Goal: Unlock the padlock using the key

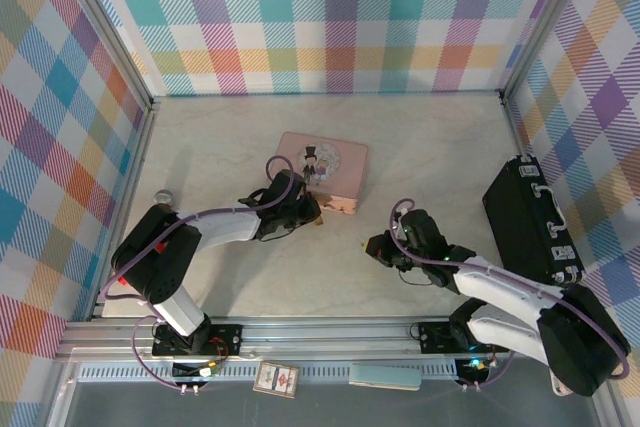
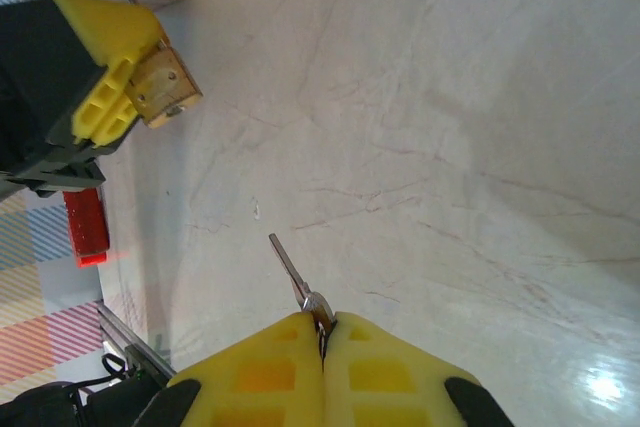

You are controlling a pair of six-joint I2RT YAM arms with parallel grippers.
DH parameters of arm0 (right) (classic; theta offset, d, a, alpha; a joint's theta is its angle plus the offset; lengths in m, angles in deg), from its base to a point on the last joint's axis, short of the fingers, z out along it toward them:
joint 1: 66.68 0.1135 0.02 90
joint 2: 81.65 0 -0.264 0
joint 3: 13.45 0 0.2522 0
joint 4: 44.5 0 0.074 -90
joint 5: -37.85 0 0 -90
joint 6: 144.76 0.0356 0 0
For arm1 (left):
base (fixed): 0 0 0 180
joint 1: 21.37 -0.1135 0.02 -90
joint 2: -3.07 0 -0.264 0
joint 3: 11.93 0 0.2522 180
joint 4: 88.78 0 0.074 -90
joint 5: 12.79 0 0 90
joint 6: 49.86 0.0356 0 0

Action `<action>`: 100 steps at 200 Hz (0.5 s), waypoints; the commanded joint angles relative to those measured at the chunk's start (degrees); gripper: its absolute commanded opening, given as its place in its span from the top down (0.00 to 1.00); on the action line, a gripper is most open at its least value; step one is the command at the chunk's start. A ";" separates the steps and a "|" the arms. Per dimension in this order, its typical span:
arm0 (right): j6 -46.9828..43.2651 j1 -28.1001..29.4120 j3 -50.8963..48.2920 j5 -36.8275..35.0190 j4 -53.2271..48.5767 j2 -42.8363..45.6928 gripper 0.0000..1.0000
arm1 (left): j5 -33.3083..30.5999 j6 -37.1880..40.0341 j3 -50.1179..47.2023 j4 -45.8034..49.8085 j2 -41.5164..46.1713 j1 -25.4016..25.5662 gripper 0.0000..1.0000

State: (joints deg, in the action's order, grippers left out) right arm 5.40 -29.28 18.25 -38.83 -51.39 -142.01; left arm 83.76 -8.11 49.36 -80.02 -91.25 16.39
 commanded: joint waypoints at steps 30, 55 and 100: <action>10.45 0.79 -2.85 2.98 19.12 -7.28 1.00 | -0.17 -5.07 1.78 -4.24 -0.58 2.13 1.00; 14.35 0.83 -3.84 2.59 23.64 -8.91 1.00 | 0.08 -7.21 1.00 -6.81 -0.72 2.74 1.00; 20.26 1.44 -4.88 1.81 33.91 -12.54 1.00 | -0.48 -11.86 -0.37 -11.15 -0.88 3.78 1.00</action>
State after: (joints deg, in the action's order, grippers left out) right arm 20.83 -28.38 14.12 -37.08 -26.67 -152.61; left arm 83.69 -16.72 49.23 -84.59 -92.15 19.01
